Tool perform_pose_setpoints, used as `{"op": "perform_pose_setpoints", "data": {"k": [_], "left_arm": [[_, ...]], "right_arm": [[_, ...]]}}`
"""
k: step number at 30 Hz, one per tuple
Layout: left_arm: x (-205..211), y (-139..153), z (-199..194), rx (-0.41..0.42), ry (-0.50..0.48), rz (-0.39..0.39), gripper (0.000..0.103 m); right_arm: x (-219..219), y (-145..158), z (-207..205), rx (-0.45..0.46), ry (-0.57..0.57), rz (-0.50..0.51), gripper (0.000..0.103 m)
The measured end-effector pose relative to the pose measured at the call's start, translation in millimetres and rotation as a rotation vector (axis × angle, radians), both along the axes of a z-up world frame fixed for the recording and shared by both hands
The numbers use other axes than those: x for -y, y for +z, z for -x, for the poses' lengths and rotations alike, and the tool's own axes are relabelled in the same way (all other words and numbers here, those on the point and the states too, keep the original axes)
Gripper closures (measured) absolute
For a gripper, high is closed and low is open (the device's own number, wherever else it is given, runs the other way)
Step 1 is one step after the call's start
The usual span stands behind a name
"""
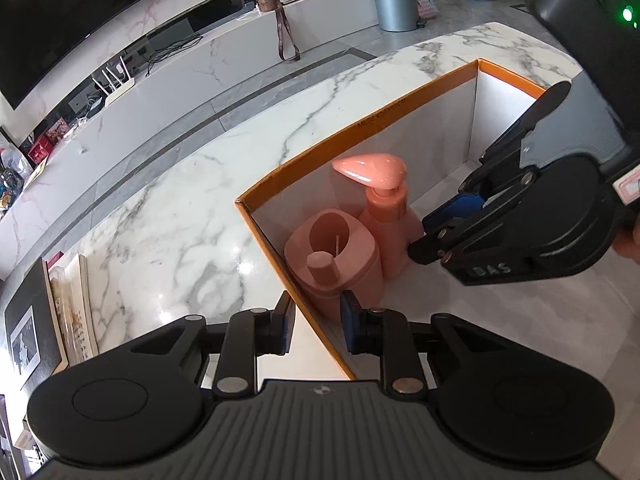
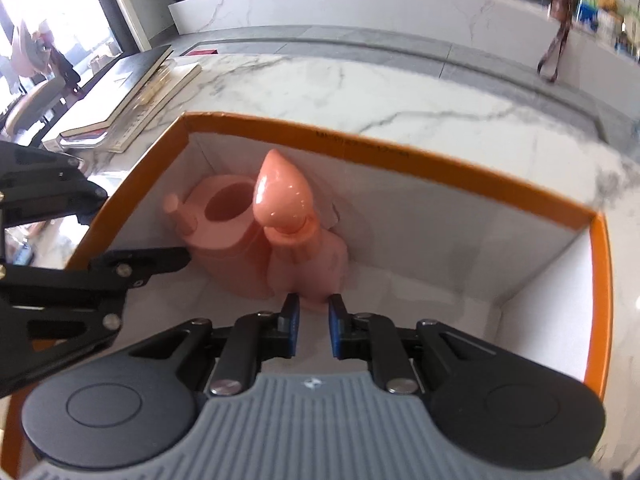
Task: Organize rigid objects
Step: 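Lower both pink items into the box corner and open both tools, then grasp the plaid glasses case with the left tool while right grasps picture card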
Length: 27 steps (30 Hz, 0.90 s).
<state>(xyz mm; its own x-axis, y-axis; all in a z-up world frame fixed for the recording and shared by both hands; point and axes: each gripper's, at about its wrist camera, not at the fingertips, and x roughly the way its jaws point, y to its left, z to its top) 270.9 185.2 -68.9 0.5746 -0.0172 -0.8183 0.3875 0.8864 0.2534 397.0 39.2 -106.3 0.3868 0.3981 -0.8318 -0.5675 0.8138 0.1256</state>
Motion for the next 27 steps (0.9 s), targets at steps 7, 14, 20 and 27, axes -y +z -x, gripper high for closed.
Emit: {"op": "perform_pose_setpoints", "data": {"k": [7, 14, 20, 27], "left_arm": [[2, 3, 2, 0.008, 0.012, -0.009, 0.074], [6, 37, 26, 0.092, 0.041, -0.026, 0.064], [26, 82, 58, 0.166, 0.051, 0.025, 0.064], [80, 122, 94, 0.132, -0.025, 0.201, 0.061]], "right_arm": [[5, -3, 3, 0.002, -0.004, -0.005, 0.081], [22, 41, 36, 0.088, 0.028, -0.032, 0.066], [86, 88, 73, 0.186, -0.045, -0.134, 0.062], [188, 112, 115, 0.218, -0.241, -0.162, 0.061]]}}
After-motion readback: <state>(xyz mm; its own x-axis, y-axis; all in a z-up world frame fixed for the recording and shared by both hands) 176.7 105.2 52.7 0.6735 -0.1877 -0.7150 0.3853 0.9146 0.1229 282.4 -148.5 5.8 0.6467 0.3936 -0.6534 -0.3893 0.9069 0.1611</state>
